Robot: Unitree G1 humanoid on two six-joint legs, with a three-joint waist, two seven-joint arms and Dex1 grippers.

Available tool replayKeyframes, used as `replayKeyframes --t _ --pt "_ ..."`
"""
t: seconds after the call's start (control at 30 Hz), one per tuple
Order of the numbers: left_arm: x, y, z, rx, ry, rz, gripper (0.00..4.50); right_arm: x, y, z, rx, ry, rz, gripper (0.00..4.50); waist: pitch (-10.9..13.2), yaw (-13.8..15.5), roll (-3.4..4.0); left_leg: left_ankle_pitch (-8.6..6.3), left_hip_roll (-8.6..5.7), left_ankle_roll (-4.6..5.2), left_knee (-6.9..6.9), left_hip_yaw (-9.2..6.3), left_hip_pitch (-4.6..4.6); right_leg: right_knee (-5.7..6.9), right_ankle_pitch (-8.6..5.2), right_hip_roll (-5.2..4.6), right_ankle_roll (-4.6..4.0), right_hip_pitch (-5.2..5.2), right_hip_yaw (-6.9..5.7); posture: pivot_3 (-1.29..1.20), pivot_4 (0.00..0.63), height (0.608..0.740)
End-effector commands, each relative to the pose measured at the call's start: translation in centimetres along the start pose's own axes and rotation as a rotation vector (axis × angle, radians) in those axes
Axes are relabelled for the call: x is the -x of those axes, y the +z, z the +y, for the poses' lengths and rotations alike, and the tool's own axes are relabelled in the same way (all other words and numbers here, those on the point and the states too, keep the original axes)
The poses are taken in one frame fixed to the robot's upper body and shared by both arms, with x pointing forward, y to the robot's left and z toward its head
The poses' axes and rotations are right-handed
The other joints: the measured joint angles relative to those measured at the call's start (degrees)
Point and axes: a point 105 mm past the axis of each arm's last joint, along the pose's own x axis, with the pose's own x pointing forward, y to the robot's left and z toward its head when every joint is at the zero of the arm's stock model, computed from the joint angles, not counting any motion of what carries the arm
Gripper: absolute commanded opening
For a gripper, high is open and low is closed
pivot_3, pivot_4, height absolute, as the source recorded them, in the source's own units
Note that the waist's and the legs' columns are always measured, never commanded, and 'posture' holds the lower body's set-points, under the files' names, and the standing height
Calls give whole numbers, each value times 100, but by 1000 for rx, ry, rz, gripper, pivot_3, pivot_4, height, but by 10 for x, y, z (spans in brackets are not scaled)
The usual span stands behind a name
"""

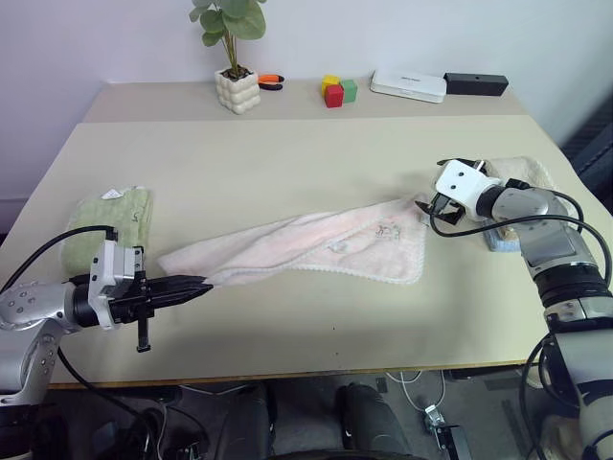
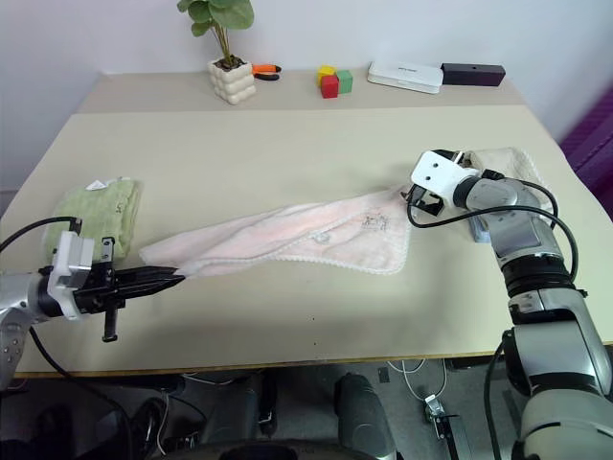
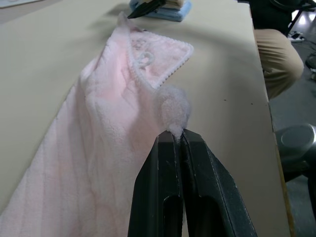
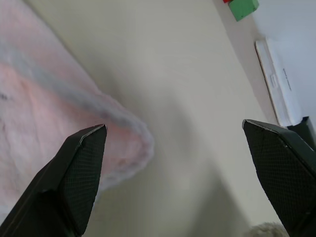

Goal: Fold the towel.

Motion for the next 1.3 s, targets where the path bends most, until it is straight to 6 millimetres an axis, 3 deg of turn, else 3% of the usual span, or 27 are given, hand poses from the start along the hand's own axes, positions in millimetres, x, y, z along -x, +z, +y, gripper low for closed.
replayKeyframes --t 0.03,0.27,0.53,0.67,0.77,0.97,1.2,1.3 --pt "4 9 0 -66 3 13 60 0 5 -1 115 3 -9 4500 0 -3 0 0 0 0 0 0 0 1 0 0 0 0 0 0 150 735" --pt "5 6 -2 -61 3 20 60 -10 11 1 243 9 -10 4500 2 -10 2 0 0 0 0 5 0 2 0 0 0 -3 2 0 150 735" --pt "6 2 -10 -58 0 34 60 -19 16 -7 277 -16 -16 4500 2 -12 2 0 0 -1 0 6 1 2 0 -2 -1 -3 3 0 150 735" --pt "6 0 -11 -56 4 35 60 -24 25 3 303 35 -66 4500 1 -37 2 0 0 -1 -1 6 2 3 0 -1 -1 -4 3 0 150 735" --pt "6 0 -12 -56 2 34 0 -28 26 15 319 92 -76 3180 2 -39 2 0 0 0 -1 6 1 2 0 -1 0 -2 3 0 150 735" --pt "7 0 -12 -62 -2 41 0 -32 24 24 346 129 -62 42 2 -45 3 0 0 -1 -1 6 1 3 0 -2 -1 -2 3 0 150 735" --pt "10 -1 -11 -60 8 42 0 -28 20 21 344 128 -51 9 2 -105 3 0 0 -1 -1 6 1 3 0 -2 0 -2 3 0 150 735" --pt "16 0 3 -42 91 24 0 -19 19 16 334 130 -70 9 2 -120 3 0 0 -1 -1 6 1 3 1 -2 1 -2 3 0 150 735"
